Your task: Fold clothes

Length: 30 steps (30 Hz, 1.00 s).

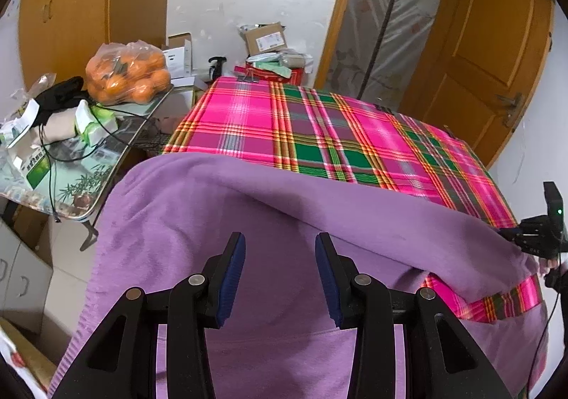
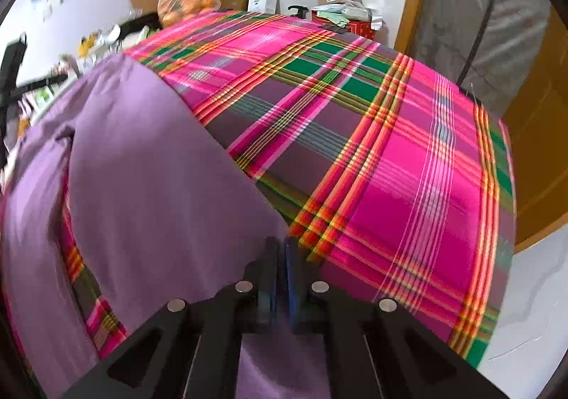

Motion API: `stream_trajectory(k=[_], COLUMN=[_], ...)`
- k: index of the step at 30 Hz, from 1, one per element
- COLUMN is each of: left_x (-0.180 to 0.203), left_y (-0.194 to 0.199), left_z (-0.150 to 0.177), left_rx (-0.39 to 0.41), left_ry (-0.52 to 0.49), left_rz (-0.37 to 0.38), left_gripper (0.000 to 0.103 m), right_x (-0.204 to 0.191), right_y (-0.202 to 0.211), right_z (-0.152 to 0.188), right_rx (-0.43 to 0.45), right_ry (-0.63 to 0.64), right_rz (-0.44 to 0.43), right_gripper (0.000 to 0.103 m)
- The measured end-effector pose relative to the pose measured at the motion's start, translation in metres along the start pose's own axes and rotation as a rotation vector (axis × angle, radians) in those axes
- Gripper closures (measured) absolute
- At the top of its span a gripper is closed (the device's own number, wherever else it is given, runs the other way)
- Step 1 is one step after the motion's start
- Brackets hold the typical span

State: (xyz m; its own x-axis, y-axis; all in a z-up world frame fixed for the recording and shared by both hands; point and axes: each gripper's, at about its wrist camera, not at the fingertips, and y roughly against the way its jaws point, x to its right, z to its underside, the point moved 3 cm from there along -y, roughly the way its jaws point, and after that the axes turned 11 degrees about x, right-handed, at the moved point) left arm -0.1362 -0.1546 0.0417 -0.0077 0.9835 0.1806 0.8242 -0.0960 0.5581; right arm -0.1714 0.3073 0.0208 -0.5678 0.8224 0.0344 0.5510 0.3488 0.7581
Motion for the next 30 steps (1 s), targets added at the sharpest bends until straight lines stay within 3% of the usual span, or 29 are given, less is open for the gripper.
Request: stream_trajectory(k=[9,15,21,30], left_x=[-0.017,-0.045,-0.076,-0.101], left_y=[0.005,0.005,-0.005,-0.048], left_z=[-0.019,-0.03,-0.042,-0.043], left_rx=[0.053,0.074,0.065,-0.026], left_ry=[0.03,0.063,0.067,-0.032], left_rz=[-0.047,-0.112,-0.17,-0.171], left_gripper=[0.061,0.061,0.061,0.06], right_x=[0.037,0.049,0.007,-0.075], right_y=[0.011,-0.012,0.001,-0.057], right_z=[-0.054,-0.051,-0.082,-0.117], right_rx=[0.156,0.062,0.163,0.115], right_ry=[-0.064,-0.086,-0.026,0.113], right_rz=[0.191,0.303,0.172,-0.026], right_gripper=[0.099,0.098,0.084,0.081])
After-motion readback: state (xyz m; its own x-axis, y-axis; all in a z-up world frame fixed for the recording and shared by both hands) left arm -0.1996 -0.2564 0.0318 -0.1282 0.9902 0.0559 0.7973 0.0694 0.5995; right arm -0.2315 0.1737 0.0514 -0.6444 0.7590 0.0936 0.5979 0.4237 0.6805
